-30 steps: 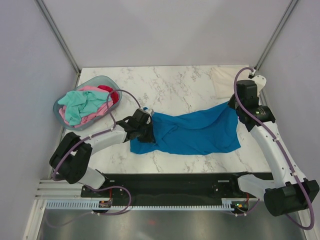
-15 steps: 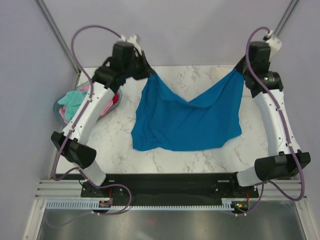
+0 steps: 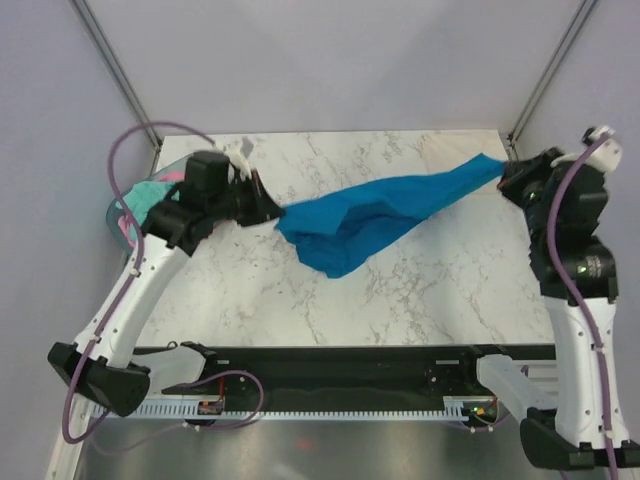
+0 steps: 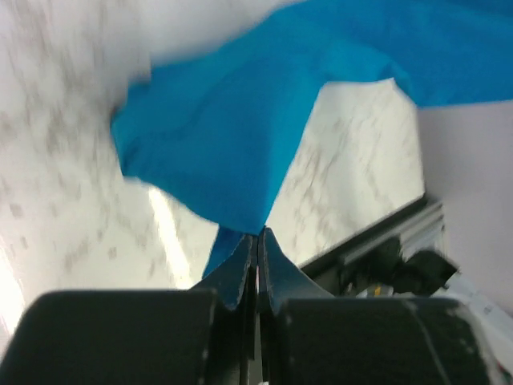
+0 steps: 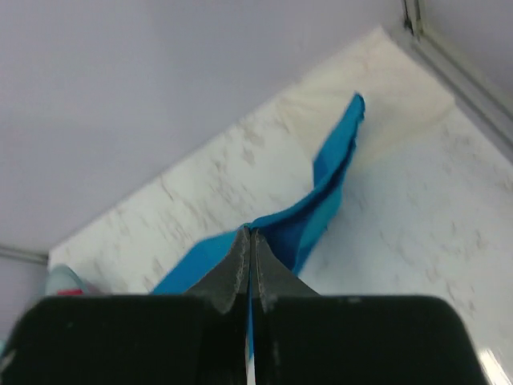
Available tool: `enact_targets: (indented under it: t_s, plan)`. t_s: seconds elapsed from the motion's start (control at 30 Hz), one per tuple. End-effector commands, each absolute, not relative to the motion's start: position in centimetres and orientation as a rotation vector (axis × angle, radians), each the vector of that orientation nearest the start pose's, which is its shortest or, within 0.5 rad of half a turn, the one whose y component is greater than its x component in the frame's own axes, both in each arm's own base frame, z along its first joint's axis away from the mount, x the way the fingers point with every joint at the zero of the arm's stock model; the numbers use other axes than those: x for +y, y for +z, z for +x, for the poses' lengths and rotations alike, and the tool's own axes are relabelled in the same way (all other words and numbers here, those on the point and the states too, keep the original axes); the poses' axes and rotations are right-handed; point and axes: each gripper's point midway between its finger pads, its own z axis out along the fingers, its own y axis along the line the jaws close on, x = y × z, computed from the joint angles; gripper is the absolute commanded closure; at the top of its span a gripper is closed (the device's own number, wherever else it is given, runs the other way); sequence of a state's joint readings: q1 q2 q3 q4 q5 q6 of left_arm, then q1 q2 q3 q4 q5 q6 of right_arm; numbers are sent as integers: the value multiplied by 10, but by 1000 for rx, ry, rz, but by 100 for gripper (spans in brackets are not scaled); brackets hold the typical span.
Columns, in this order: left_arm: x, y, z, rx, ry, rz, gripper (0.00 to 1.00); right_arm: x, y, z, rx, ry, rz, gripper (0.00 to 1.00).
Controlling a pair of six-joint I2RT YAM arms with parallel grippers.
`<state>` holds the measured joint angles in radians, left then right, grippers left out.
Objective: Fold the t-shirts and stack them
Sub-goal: Flatten the tshirt out
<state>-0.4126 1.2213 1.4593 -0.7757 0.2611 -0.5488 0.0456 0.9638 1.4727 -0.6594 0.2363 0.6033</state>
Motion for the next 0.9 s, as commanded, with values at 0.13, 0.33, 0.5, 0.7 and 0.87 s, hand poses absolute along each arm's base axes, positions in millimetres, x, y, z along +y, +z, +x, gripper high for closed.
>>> enact_targets:
  t_s: [0.13,0.33,0.5,0.7,0.87]
  plan:
    - [-209,151,212,2577,-1064,-135,98,-4,265,250,1956,170,733,100]
    - [-191,79,201,2747,-880,-224,85,-9,222,237,2031,114,754,100]
    - [-175,76,224,2716,-680,-201,52,-13,229,237,2000,98,743,100]
    - [-174,65,258,2733,-552,-197,40,-3,240,246,1962,169,695,100]
    - [-164,29,271,2788,-389,-224,41,-1,244,248,1949,184,681,100]
